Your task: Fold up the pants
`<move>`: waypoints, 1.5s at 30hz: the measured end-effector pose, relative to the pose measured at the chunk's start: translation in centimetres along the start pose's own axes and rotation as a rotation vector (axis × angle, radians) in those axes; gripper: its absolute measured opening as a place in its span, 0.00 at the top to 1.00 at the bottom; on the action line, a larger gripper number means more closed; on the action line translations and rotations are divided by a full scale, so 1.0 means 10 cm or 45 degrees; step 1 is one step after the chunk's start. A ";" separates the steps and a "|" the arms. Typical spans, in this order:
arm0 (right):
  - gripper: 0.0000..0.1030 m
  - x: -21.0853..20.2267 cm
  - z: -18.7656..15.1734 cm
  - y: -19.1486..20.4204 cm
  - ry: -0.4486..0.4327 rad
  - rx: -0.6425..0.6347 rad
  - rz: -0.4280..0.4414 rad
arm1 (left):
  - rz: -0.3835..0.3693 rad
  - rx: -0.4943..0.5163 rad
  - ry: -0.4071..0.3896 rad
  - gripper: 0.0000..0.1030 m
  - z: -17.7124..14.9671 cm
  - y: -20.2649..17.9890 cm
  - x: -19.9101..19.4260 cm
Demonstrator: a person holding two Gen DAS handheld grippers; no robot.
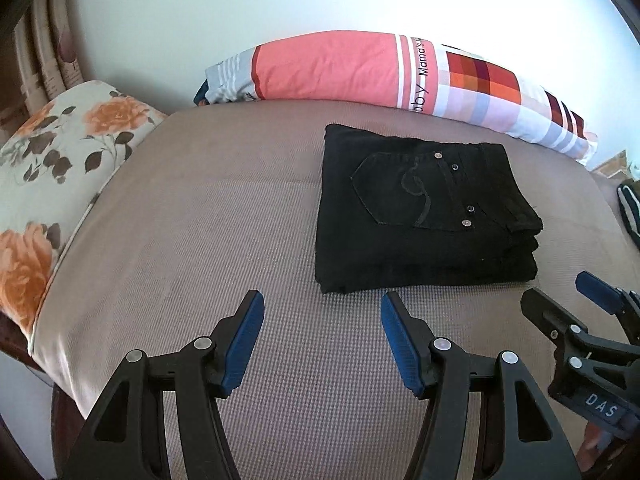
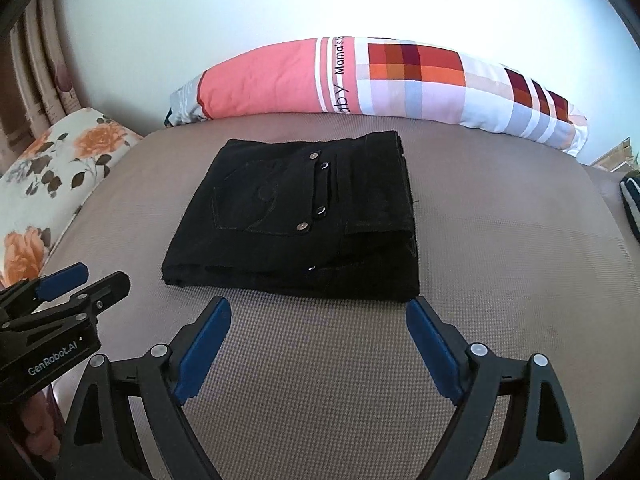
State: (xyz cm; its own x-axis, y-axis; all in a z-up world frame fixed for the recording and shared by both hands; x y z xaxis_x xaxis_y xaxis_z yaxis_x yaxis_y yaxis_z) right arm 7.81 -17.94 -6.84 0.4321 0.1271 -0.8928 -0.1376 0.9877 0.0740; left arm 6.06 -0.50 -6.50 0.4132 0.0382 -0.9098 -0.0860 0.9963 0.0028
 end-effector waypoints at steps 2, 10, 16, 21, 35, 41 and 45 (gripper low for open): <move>0.15 -0.01 -0.02 0.02 -0.007 -0.013 -0.020 | -0.001 0.000 -0.003 0.40 -0.03 0.00 -0.02; 0.15 -0.05 -0.09 0.13 -0.014 -0.048 -0.021 | 0.003 0.005 -0.013 0.40 -0.08 0.00 -0.06; 0.14 -0.05 -0.11 0.14 -0.013 -0.045 -0.018 | 0.006 -0.001 -0.015 0.40 -0.09 0.01 -0.08; 0.13 -0.04 -0.11 0.14 -0.006 -0.037 -0.011 | 0.012 0.002 -0.011 0.40 -0.10 0.01 -0.07; 0.13 0.03 -0.17 0.14 0.025 -0.016 0.002 | 0.029 0.008 0.000 0.40 -0.14 0.00 -0.02; 0.13 0.04 -0.18 0.15 0.032 -0.014 0.001 | 0.033 0.014 -0.001 0.40 -0.13 0.00 -0.01; 0.13 0.06 -0.19 0.16 0.037 -0.014 -0.004 | 0.029 0.017 0.001 0.40 -0.11 0.00 0.00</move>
Point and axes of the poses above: each gripper's, at about its wrist camera, not at the fingertips, and x roughly the way its jaws point, y to its left, z to its top, the point moved 3 cm from there along x, roughly the way its jaws point, and after that the axes turned 13 degrees about y, right-handed, at the moved point
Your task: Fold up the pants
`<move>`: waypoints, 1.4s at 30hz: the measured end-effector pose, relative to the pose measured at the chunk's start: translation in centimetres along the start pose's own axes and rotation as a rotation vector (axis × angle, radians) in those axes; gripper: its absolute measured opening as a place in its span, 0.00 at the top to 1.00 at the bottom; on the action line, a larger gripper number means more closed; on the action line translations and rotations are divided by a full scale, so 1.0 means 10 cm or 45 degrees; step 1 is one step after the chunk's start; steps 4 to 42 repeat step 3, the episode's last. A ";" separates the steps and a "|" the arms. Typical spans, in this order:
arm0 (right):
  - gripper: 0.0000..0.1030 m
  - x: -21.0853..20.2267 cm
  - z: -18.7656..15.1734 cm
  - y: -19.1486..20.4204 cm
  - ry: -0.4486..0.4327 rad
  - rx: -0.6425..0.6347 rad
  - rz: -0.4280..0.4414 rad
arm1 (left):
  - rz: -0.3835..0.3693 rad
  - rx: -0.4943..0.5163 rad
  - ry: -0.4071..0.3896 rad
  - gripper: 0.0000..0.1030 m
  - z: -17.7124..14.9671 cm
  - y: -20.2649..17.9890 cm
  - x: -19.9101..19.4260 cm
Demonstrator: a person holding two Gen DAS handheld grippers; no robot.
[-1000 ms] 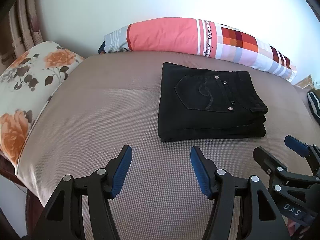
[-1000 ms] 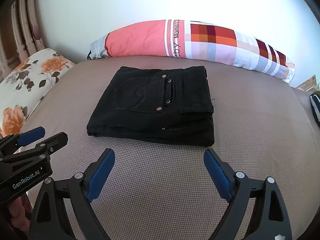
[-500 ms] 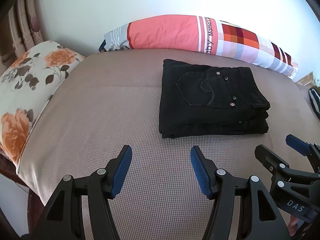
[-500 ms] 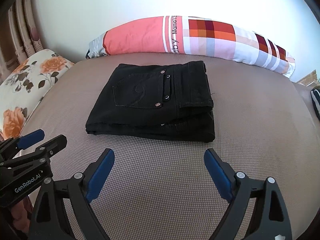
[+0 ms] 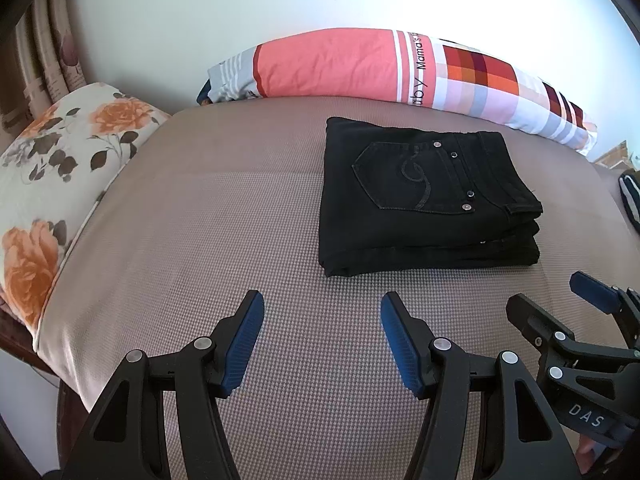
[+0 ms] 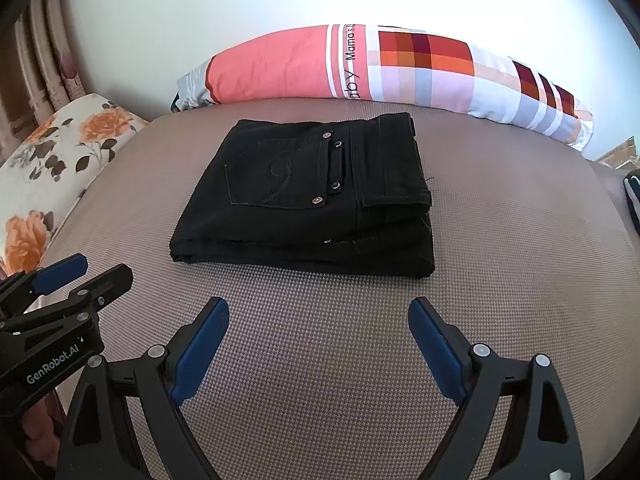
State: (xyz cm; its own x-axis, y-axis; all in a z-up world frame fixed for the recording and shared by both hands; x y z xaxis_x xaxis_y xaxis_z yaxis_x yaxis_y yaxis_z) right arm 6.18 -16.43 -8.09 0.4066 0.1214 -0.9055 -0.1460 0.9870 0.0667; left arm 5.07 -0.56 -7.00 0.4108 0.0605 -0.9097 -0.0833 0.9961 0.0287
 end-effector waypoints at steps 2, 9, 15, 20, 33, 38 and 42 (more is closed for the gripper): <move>0.13 0.00 0.01 -0.01 -0.001 -0.002 0.004 | 0.003 0.006 0.002 0.40 0.00 0.00 0.00; 0.13 0.01 0.01 -0.01 -0.001 -0.002 0.003 | 0.004 0.008 0.007 0.40 0.01 0.00 0.01; 0.13 0.01 0.01 -0.01 -0.001 -0.002 0.003 | 0.004 0.008 0.007 0.40 0.01 0.00 0.01; 0.13 0.01 0.01 -0.01 -0.001 -0.002 0.003 | 0.004 0.008 0.007 0.40 0.01 0.00 0.01; 0.13 0.01 0.01 -0.01 -0.001 -0.002 0.003 | 0.004 0.008 0.007 0.40 0.01 0.00 0.01; 0.13 0.01 0.01 -0.01 -0.001 -0.002 0.003 | 0.004 0.008 0.007 0.40 0.01 0.00 0.01; 0.13 0.01 0.01 -0.01 -0.001 -0.002 0.003 | 0.004 0.008 0.007 0.40 0.01 0.00 0.01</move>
Point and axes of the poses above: each gripper's, at about its wrist camera, not at the fingertips, and x roughly the way its jaws point, y to its left, z to its top, the point moved 3 cm from there along x, roughly the way its jaws point, and after that the axes turned 13 degrees about y, right-handed, at the moved point
